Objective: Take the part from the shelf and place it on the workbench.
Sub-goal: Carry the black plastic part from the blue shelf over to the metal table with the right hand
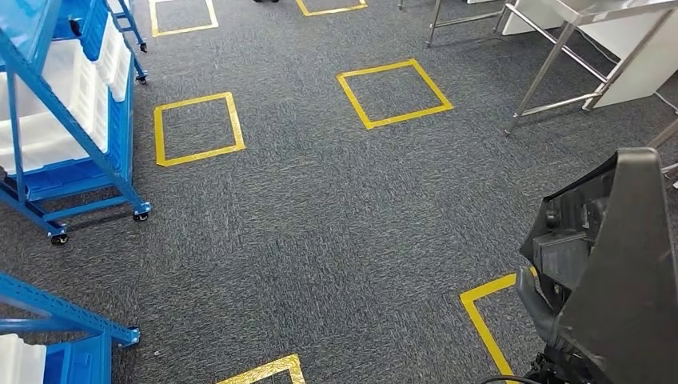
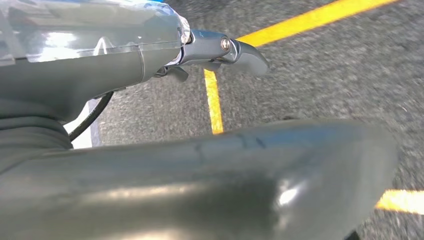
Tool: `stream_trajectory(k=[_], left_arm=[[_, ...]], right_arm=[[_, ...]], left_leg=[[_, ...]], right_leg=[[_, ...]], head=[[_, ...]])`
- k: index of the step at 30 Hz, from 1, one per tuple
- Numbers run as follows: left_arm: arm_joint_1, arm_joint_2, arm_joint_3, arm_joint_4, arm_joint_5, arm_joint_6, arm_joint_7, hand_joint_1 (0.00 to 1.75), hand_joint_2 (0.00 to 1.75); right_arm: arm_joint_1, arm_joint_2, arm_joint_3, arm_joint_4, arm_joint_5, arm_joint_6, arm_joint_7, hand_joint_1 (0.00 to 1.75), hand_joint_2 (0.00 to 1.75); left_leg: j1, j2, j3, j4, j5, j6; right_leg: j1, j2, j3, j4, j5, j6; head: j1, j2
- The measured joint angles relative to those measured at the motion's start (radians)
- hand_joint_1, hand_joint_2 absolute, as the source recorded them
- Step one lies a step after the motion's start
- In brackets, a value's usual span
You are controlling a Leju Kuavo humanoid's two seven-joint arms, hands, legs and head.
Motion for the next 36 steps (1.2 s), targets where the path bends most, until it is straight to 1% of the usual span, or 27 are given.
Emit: stream_trajectory(k=[1,2,4,5,6,8,9,10,11,12,13,15,17,19,20,21,23,25,26,27,28,30,31,32,34,35,36], left_arm=[[-0.001,0.0,0.0,0.0,-0.003,-0.005,-0.001,0.0,0.0],[-0.002,0.001,0.0,0.0,-0.005,-0.008,-0.002,0.0,0.0],[-0.004,0.002,-0.001,0.0,-0.009,-0.014,-0.004,0.0,0.0],[-0.005,0.003,-0.001,0.0,-0.01,-0.016,-0.005,0.0,0.0],[-0.005,0.003,-0.002,0.0,-0.011,-0.017,-0.006,0.0,0.0],[-0.004,0.004,-0.002,0.0,-0.013,-0.018,-0.01,0.0,0.0],[-0.002,0.004,-0.002,0.0,-0.014,-0.018,-0.012,0.0,0.0],[-0.001,0.005,-0.002,0.0,-0.014,-0.017,-0.013,0.0,0.0],[0.0,0.005,-0.002,0.0,-0.015,-0.017,-0.014,0.0,0.0],[0.001,0.005,-0.002,0.0,-0.016,-0.017,-0.014,0.0,0.0],[0.001,0.006,-0.002,0.0,-0.016,-0.017,-0.015,0.0,0.0],[0.001,0.007,-0.002,0.0,-0.016,-0.017,-0.017,0.0,0.0],[0.0,0.007,-0.002,0.0,-0.017,-0.018,-0.021,0.0,0.0],[-0.001,0.008,-0.002,0.0,-0.019,-0.019,-0.024,0.0,0.0],[-0.001,0.008,-0.002,0.0,-0.019,-0.02,-0.026,0.0,0.0],[-0.001,0.008,-0.002,0.0,-0.019,-0.021,-0.028,0.0,0.0],[0.0,0.008,-0.001,0.0,-0.019,-0.023,-0.03,0.0,0.0],[0.004,0.008,-0.001,0.0,-0.019,-0.026,-0.031,0.0,0.0],[0.005,0.009,-0.001,0.0,-0.02,-0.029,-0.031,0.0,0.0],[0.004,0.009,-0.001,0.0,-0.02,-0.033,-0.031,0.0,0.0],[0.003,0.009,-0.001,0.0,-0.021,-0.036,-0.031,0.0,0.0],[0.001,0.009,-0.001,0.0,-0.022,-0.041,-0.031,0.0,0.0],[0.0,0.009,-0.001,0.0,-0.023,-0.042,-0.031,0.0,0.0],[-0.001,0.009,-0.001,0.0,-0.023,-0.042,-0.031,0.0,0.0],[-0.004,0.009,-0.002,0.0,-0.023,-0.042,-0.031,0.0,0.0],[-0.005,0.009,-0.002,0.0,-0.023,-0.042,-0.031,0.0,0.0],[-0.006,0.009,-0.002,0.0,-0.023,-0.042,-0.031,0.0,0.0]], right_arm=[[0.004,-0.003,0.001,-0.01,0.01,-0.019,0.0,1.75,1.75],[0.009,-0.005,0.002,-0.021,0.02,-0.04,0.0,1.75,1.75],[0.025,-0.012,0.008,-0.041,0.036,-0.079,0.0,1.75,1.75],[0.032,-0.015,0.012,-0.051,0.045,-0.097,0.0,1.75,1.75],[0.038,-0.019,0.019,-0.06,0.053,-0.115,0.0,1.75,1.75],[0.045,-0.027,0.039,-0.075,0.073,-0.152,-0.001,1.75,1.75],[0.049,-0.032,0.049,-0.079,0.081,-0.167,-0.001,1.75,1.75],[0.053,-0.035,0.058,-0.082,0.087,-0.177,-0.001,1.75,1.75],[0.057,-0.038,0.065,-0.084,0.091,-0.183,-0.001,1.75,1.75],[0.061,-0.041,0.07,-0.087,0.094,-0.185,-0.001,1.75,1.75],[0.064,-0.043,0.075,-0.089,0.096,-0.186,-0.001,1.75,1.75],[0.067,-0.045,0.083,-0.094,0.106,-0.189,-0.001,1.75,1.75],[0.07,-0.047,0.088,-0.098,0.128,-0.192,-0.001,1.75,1.75],[0.076,-0.047,0.091,-0.102,0.159,-0.195,0.0,1.75,1.75],[0.079,-0.046,0.092,-0.103,0.172,-0.196,0.0,1.75,1.75],[0.081,-0.046,0.093,-0.105,0.183,-0.197,0.001,1.75,1.75],[0.079,-0.045,0.095,-0.105,0.196,-0.197,0.002,1.75,1.75],[0.077,-0.042,0.097,-0.105,0.206,-0.197,0.002,1.75,1.75],[0.077,-0.041,0.097,-0.104,0.212,-0.197,0.003,1.75,1.75],[0.077,-0.04,0.098,-0.104,0.219,-0.197,0.003,1.75,1.75],[0.077,-0.038,0.098,-0.103,0.225,-0.197,0.003,1.75,1.75],[0.075,-0.035,0.098,-0.103,0.239,-0.197,0.004,1.75,1.75],[0.073,-0.034,0.098,-0.103,0.245,-0.197,0.004,1.75,1.75],[0.071,-0.032,0.098,-0.103,0.249,-0.197,0.004,1.75,1.75],[0.07,-0.029,0.097,-0.103,0.254,-0.197,0.005,1.75,1.75],[0.071,-0.028,0.097,-0.103,0.256,-0.197,0.004,1.75,1.75],[0.071,-0.026,0.097,-0.104,0.256,-0.197,0.004,1.75,1.75]], left_leg=[[-0.002,0.01,0.003,0.001,-0.003,-0.005],[-0.004,0.02,0.007,0.002,-0.006,-0.01],[-0.003,0.038,0.014,0.001,-0.011,-0.021],[-0.002,0.03,0.014,0.008,-0.019,-0.027],[0.0,0.007,0.005,0.033,-0.039,-0.032],[0.005,-0.055,-0.045,0.15,-0.103,-0.039],[0.007,-0.074,-0.08,0.225,-0.134,-0.04],[0.007,-0.081,-0.108,0.28,-0.149,-0.041],[0.007,-0.084,-0.12,0.301,-0.144,-0.04],[0.008,-0.086,-0.112,0.276,-0.117,-0.039],[0.009,-0.092,-0.088,0.216,-0.077,-0.037],[0.012,-0.139,-0.032,0.078,-0.016,-0.032],[0.013,-0.172,-0.011,0.02,-0.003,-0.027],[0.011,-0.153,-0.009,0.013,0.001,-0.015],[0.011,-0.141,-0.007,0.008,0.006,-0.008],[0.012,-0.127,-0.006,0.003,0.01,0.0],[0.011,-0.099,-0.008,-0.002,0.015,0.008],[0.007,-0.069,-0.012,-0.001,0.014,0.009],[0.005,-0.054,-0.013,-0.001,0.013,0.009],[0.005,-0.039,-0.013,-0.001,0.012,0.009],[0.004,-0.026,-0.012,0.0,0.011,0.008],[0.002,-0.003,-0.005,0.0,0.006,0.003],[0.001,0.007,-0.001,-0.001,0.003,-0.002],[0.0,0.016,0.002,-0.001,0.001,-0.007],[0.0,0.034,0.007,-0.003,-0.001,-0.019],[0.001,0.028,0.009,0.0,-0.005,-0.025],[0.002,0.007,0.004,0.015,-0.018,-0.031]], right_leg=[[0.004,-0.017,0.021,-0.035,0.007,-0.007],[0.008,-0.022,0.027,-0.048,0.006,-0.014],[0.008,0.005,0.025,-0.05,0.011,-0.027],[0.005,0.017,0.026,-0.054,0.014,-0.033],[0.001,0.03,0.028,-0.058,0.018,-0.04],[-0.001,0.056,0.028,-0.062,0.022,-0.048],[-0.001,0.07,0.026,-0.062,0.023,-0.05],[0.0,0.085,0.025,-0.061,0.023,-0.051],[0.0,0.101,0.025,-0.06,0.023,-0.051],[0.001,0.117,0.026,-0.058,0.023,-0.051],[0.0,0.132,0.026,-0.056,0.023,-0.05],[0.001,0.16,0.022,-0.049,0.022,-0.044],[0.0,0.182,0.014,-0.045,0.024,-0.031],[-0.003,0.201,0.007,-0.046,0.029,-0.015],[-0.004,0.19,0.003,-0.042,0.026,-0.01],[-0.003,0.165,-0.007,-0.025,0.013,-0.006],[-0.001,0.101,-0.05,0.068,-0.046,0.0],[-0.003,0.078,-0.107,0.191,-0.103,0.005],[-0.004,0.075,-0.118,0.221,-0.109,0.006],[-0.004,0.072,-0.108,0.21,-0.095,0.006],[-0.003,0.065,-0.078,0.161,-0.066,0.005],[0.002,0.023,0.004,0.018,-0.015,-0.004],[0.007,0.006,0.031,-0.031,-0.002,-0.011],[0.011,-0.003,0.043,-0.056,0.001,-0.018],[0.015,0.017,0.04,-0.059,0.003,-0.031],[0.012,0.029,0.04,-0.062,0.007,-0.036],[0.008,0.041,0.04,-0.066,0.01,-0.042]], head=[[0.0,0.0],[0.0,0.0],[0.0,0.0],[0.0,0.0],[0.0,0.0],[0.0,0.0],[0.0,0.0],[0.0,0.0],[0.0,0.0],[0.0,0.0],[0.0,0.0],[0.0,0.0],[0.0,0.0],[0.0,0.0],[0.0,0.0],[0.0,0.0],[0.0,0.0],[0.0,0.0],[0.0,0.0],[0.0,0.0],[0.0,0.0],[0.0,0.0],[0.0,0.0],[0.0,0.0],[0.0,0.0],[0.0,0.0],[0.0,0.0]])
